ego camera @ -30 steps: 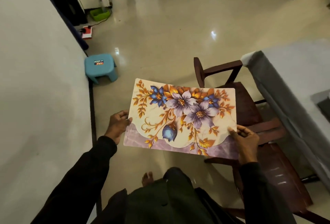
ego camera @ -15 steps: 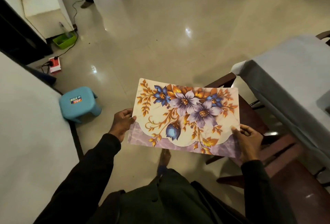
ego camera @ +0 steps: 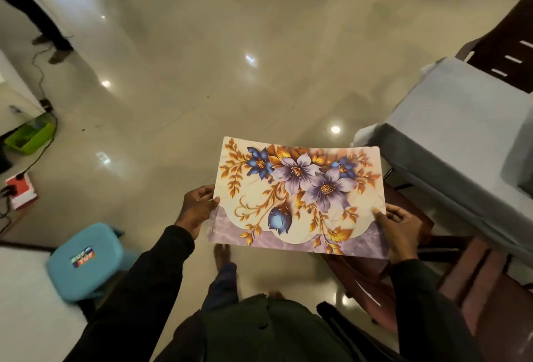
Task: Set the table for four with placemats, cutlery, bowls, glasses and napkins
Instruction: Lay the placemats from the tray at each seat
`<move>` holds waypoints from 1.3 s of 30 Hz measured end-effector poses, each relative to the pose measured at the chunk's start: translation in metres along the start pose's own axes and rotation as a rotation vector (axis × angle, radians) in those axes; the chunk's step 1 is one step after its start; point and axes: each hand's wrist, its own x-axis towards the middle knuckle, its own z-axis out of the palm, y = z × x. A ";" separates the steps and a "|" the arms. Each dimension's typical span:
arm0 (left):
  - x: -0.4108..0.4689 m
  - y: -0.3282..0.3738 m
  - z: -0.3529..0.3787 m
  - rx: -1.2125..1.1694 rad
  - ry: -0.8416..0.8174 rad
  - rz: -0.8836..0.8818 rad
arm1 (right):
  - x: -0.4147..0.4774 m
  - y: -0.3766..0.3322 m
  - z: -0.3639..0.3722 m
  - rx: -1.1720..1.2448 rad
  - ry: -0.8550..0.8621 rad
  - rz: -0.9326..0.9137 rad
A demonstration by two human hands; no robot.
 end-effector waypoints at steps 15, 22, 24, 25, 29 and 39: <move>0.238 0.174 0.002 0.255 -0.312 0.071 | 0.030 -0.060 0.138 0.119 0.383 0.086; 0.312 0.227 0.065 0.322 -0.421 0.090 | 0.076 -0.092 0.160 0.145 0.508 0.087; 0.331 0.240 0.091 0.341 -0.448 0.097 | 0.097 -0.094 0.159 0.159 0.542 0.100; 0.340 0.248 0.106 0.348 -0.464 0.103 | 0.111 -0.095 0.157 0.168 0.555 0.102; 0.373 0.278 0.171 0.399 -0.502 0.110 | 0.164 -0.099 0.149 0.190 0.599 0.146; 0.418 0.344 0.350 0.554 -0.639 0.120 | 0.270 -0.117 0.096 0.187 0.777 0.256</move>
